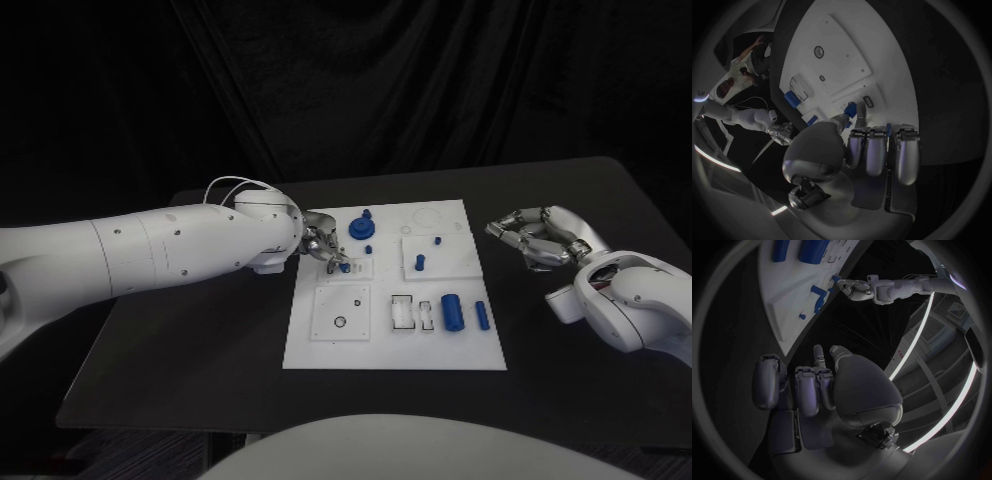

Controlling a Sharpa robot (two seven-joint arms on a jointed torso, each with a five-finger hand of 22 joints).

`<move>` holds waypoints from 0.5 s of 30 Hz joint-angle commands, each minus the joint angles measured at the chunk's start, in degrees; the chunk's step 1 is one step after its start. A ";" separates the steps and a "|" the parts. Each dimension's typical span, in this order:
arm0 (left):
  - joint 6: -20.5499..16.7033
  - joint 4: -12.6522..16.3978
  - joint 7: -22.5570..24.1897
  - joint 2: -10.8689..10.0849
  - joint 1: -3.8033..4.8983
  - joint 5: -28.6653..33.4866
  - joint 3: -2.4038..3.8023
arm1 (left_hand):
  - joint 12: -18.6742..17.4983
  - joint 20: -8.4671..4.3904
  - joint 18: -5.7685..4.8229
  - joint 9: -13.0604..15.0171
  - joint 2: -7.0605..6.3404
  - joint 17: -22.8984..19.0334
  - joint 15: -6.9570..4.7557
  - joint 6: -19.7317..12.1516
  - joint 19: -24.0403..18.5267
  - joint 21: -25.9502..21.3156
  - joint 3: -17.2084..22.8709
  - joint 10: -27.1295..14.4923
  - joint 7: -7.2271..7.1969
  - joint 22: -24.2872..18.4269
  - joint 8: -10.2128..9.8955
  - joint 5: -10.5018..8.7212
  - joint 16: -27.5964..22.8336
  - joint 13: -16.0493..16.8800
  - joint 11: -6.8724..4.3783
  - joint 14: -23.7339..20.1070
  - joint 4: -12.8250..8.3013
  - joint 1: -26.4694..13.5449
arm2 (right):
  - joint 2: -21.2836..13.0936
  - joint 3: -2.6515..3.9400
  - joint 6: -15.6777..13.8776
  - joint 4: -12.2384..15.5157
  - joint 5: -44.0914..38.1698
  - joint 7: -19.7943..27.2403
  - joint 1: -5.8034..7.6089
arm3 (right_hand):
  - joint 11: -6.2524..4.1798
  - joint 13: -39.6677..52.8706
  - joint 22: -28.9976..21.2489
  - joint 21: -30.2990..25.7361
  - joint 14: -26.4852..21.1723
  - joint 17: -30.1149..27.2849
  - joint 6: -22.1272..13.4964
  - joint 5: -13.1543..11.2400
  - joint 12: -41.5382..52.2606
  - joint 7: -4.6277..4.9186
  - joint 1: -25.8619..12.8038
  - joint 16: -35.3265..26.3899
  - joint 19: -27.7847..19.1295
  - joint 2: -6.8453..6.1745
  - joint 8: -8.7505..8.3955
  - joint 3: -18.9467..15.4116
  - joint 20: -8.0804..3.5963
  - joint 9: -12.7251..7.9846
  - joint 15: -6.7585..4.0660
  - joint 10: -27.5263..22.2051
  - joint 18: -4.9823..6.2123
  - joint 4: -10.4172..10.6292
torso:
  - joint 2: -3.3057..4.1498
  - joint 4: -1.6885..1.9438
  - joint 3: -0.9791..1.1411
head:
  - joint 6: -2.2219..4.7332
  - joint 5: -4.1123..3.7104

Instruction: Assemble the parts on the task board

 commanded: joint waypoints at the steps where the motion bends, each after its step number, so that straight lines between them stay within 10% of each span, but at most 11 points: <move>1: 0.76 0.07 0.08 -0.18 -0.14 -0.21 -0.16 | 0.01 0.41 -0.36 -0.08 -0.34 12.77 0.53 -0.15 6.03 -0.20 0.30 5.78 0.15 15.09 -0.25 -0.24 -0.32 14.89 0.44 5.06 0.06 -0.01 | 0.02 0.04 0.48 -0.01 -0.25 -0.86 -0.17 | 0.22 12.20 9.92 -0.37 4.79 12.37 -0.35 -0.17 -0.26 0.07 0.27 -0.19 -0.44 0.30 0.31 0.35 -0.15 -0.04 0.13 2.73 1.16 -0.11 | -0.03 0.00 -0.02 | -0.01 0.05; 15: 0.49 0.61 0.26 -1.00 -0.14 -0.21 -0.16 | -0.63 0.63 -0.36 -0.60 -0.85 11.88 0.75 0.02 6.03 -0.20 0.79 5.07 0.38 15.09 -0.95 -0.77 -0.64 14.23 0.67 4.66 0.36 -0.55 | 0.03 0.04 0.63 -0.04 -0.26 -1.08 -0.28 | 0.23 12.13 9.90 -0.44 4.76 12.30 -0.42 -0.16 -0.30 0.09 0.30 -0.24 -0.47 0.31 0.31 0.38 -0.14 -0.07 0.14 2.64 1.18 -0.11 | -0.01 0.00 -0.01 | -0.01 0.15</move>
